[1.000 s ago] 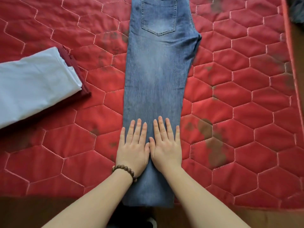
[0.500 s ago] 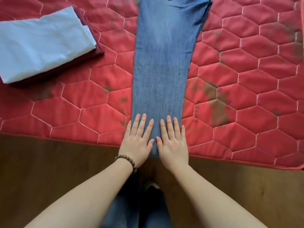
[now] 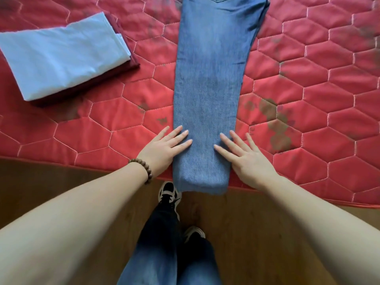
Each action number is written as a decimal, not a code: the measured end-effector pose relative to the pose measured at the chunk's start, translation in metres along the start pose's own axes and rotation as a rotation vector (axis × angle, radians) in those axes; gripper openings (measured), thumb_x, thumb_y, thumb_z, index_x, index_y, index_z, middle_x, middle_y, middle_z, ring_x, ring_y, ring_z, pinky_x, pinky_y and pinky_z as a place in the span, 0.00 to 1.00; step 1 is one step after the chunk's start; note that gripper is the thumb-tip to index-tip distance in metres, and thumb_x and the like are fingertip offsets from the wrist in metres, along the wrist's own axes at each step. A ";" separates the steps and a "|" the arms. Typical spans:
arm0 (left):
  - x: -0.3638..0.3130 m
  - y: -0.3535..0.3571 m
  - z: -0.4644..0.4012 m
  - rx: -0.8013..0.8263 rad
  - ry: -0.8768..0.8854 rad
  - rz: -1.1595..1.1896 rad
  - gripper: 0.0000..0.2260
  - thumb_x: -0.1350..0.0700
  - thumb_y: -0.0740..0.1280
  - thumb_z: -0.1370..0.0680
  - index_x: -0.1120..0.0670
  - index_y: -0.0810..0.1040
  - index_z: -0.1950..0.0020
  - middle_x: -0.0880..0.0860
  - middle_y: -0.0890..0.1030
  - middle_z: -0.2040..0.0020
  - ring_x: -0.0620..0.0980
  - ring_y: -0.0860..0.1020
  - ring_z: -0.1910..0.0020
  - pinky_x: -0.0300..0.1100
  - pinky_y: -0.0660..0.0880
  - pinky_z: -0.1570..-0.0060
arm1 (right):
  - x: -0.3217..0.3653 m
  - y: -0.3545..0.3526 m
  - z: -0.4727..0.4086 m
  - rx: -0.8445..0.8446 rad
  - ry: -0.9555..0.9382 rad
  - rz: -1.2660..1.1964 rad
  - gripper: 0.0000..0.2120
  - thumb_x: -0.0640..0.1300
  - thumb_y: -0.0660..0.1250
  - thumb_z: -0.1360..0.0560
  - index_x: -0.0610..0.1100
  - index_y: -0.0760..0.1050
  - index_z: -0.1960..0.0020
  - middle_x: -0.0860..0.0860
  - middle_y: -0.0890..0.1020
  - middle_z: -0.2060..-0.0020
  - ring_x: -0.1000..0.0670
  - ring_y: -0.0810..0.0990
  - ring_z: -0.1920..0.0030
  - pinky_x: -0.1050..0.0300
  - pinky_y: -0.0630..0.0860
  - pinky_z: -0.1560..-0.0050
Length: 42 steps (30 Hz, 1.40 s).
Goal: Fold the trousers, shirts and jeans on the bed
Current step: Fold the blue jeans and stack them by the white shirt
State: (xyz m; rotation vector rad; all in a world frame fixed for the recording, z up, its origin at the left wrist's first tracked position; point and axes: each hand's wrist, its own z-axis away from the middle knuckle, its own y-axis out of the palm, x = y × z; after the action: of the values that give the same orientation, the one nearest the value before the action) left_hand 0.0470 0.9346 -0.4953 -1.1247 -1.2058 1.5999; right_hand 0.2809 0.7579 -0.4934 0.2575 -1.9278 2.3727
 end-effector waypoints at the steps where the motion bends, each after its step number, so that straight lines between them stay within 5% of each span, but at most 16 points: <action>1: 0.000 0.002 0.000 -0.011 0.008 0.022 0.23 0.64 0.55 0.26 0.57 0.74 0.32 0.60 0.73 0.32 0.64 0.70 0.32 0.63 0.63 0.33 | 0.002 0.000 -0.001 0.006 -0.065 -0.004 0.32 0.35 0.64 0.28 0.50 0.65 0.26 0.46 0.64 0.26 0.39 0.62 0.27 0.35 0.52 0.29; 4: 0.004 0.000 0.004 0.018 0.052 0.085 0.25 0.61 0.68 0.28 0.54 0.73 0.30 0.60 0.69 0.29 0.63 0.65 0.29 0.61 0.59 0.30 | 0.006 -0.001 0.001 0.060 -0.112 -0.083 0.30 0.36 0.66 0.28 0.51 0.67 0.28 0.47 0.65 0.26 0.40 0.60 0.26 0.38 0.48 0.27; 8: 0.012 -0.018 -0.004 0.152 0.027 0.334 0.20 0.59 0.63 0.23 0.49 0.73 0.31 0.50 0.60 0.26 0.50 0.53 0.24 0.42 0.43 0.25 | 0.004 -0.020 -0.005 0.219 0.041 -0.520 0.22 0.35 0.62 0.23 0.52 0.74 0.33 0.51 0.68 0.28 0.49 0.57 0.24 0.48 0.47 0.23; 10: 0.023 -0.039 -0.021 0.228 -0.211 0.701 0.12 0.57 0.62 0.20 0.57 0.81 0.42 0.50 0.74 0.34 0.43 0.57 0.29 0.31 0.57 0.32 | -0.006 -0.043 -0.022 0.225 0.242 -0.852 0.18 0.35 0.60 0.22 0.54 0.80 0.42 0.53 0.79 0.38 0.51 0.70 0.31 0.54 0.61 0.28; 11: 0.030 -0.051 -0.035 0.211 -0.359 0.928 0.14 0.54 0.62 0.20 0.62 0.83 0.54 0.54 0.83 0.48 0.48 0.78 0.42 0.33 0.68 0.44 | -0.013 -0.056 -0.036 0.176 0.349 -1.047 0.18 0.35 0.60 0.22 0.55 0.81 0.48 0.54 0.82 0.46 0.51 0.77 0.40 0.55 0.70 0.37; 12: 0.038 -0.059 -0.051 0.135 -0.505 1.131 0.19 0.52 0.62 0.20 0.62 0.80 0.66 0.51 0.81 0.66 0.49 0.73 0.65 0.35 0.71 0.58 | -0.022 -0.065 -0.053 0.082 0.468 -1.221 0.15 0.35 0.61 0.22 0.51 0.83 0.52 0.53 0.82 0.54 0.51 0.78 0.49 0.54 0.73 0.47; 13: 0.044 -0.065 -0.068 0.049 -0.659 1.264 0.21 0.50 0.61 0.19 0.57 0.76 0.70 0.48 0.76 0.73 0.47 0.74 0.71 0.35 0.71 0.66 | -0.031 -0.073 -0.071 -0.008 0.618 -1.329 0.10 0.38 0.63 0.21 0.46 0.83 0.52 0.53 0.80 0.61 0.52 0.77 0.57 0.55 0.73 0.55; 15: 0.054 -0.064 -0.097 0.005 -0.923 1.442 0.19 0.43 0.60 0.20 0.54 0.76 0.62 0.49 0.78 0.71 0.50 0.76 0.70 0.38 0.75 0.65 | -0.042 -0.082 -0.103 -0.046 0.895 -1.345 0.14 0.52 0.62 0.21 0.42 0.80 0.51 0.53 0.77 0.67 0.55 0.75 0.68 0.60 0.73 0.65; 17: 0.057 -0.050 -0.109 0.103 -1.025 1.595 0.20 0.39 0.62 0.23 0.55 0.78 0.55 0.52 0.80 0.64 0.51 0.79 0.65 0.40 0.76 0.61 | -0.044 -0.078 -0.118 0.062 1.008 -1.339 0.17 0.59 0.61 0.22 0.46 0.77 0.53 0.52 0.78 0.66 0.53 0.77 0.68 0.60 0.74 0.67; 19: 0.058 -0.033 -0.107 0.167 -1.022 1.579 0.18 0.39 0.65 0.24 0.54 0.79 0.51 0.53 0.80 0.58 0.51 0.79 0.58 0.41 0.76 0.55 | -0.042 -0.070 -0.119 0.096 1.040 -1.385 0.15 0.58 0.62 0.22 0.47 0.76 0.53 0.50 0.79 0.60 0.49 0.79 0.61 0.57 0.77 0.61; 23: 0.063 -0.021 -0.102 0.142 -0.902 1.366 0.09 0.52 0.69 0.24 0.58 0.78 0.55 0.54 0.75 0.62 0.50 0.73 0.60 0.42 0.69 0.60 | -0.043 -0.062 -0.111 0.041 1.026 -1.443 0.08 0.51 0.63 0.21 0.46 0.76 0.51 0.50 0.80 0.57 0.52 0.79 0.63 0.59 0.76 0.65; 27: 0.071 -0.035 -0.123 0.106 -0.819 1.277 0.13 0.54 0.69 0.24 0.64 0.77 0.52 0.55 0.76 0.60 0.49 0.74 0.60 0.47 0.72 0.56 | -0.045 -0.064 -0.119 -0.104 1.018 -1.511 0.05 0.44 0.65 0.22 0.47 0.76 0.46 0.49 0.82 0.56 0.52 0.81 0.61 0.61 0.75 0.68; 31: 0.071 -0.056 -0.147 -0.032 -0.837 1.483 0.05 0.63 0.67 0.23 0.56 0.82 0.51 0.56 0.84 0.52 0.56 0.82 0.49 0.52 0.77 0.44 | -0.048 -0.069 -0.134 -0.259 0.929 -1.471 0.16 0.32 0.63 0.23 0.44 0.72 0.37 0.45 0.82 0.49 0.48 0.80 0.50 0.50 0.76 0.44; 35: 0.074 -0.073 -0.152 -0.159 -0.796 1.566 0.08 0.65 0.65 0.23 0.57 0.82 0.51 0.58 0.84 0.51 0.56 0.82 0.49 0.54 0.77 0.44 | -0.051 -0.083 -0.139 -0.402 0.861 -1.451 0.20 0.31 0.62 0.23 0.46 0.70 0.33 0.47 0.80 0.39 0.50 0.79 0.40 0.49 0.72 0.34; 42: 0.125 -0.138 -0.214 -0.446 -0.680 1.721 0.11 0.68 0.64 0.23 0.55 0.83 0.51 0.55 0.85 0.54 0.50 0.83 0.55 0.42 0.78 0.53 | -0.104 -0.153 -0.211 -0.596 0.597 -1.573 0.21 0.31 0.60 0.21 0.48 0.70 0.33 0.49 0.83 0.46 0.53 0.81 0.46 0.61 0.77 0.46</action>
State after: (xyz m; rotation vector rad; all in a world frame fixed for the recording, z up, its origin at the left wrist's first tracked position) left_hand 0.2322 1.1332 -0.4136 -2.3158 -0.8684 3.2520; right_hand 0.3909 1.0008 -0.4057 0.5981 -1.1583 0.6990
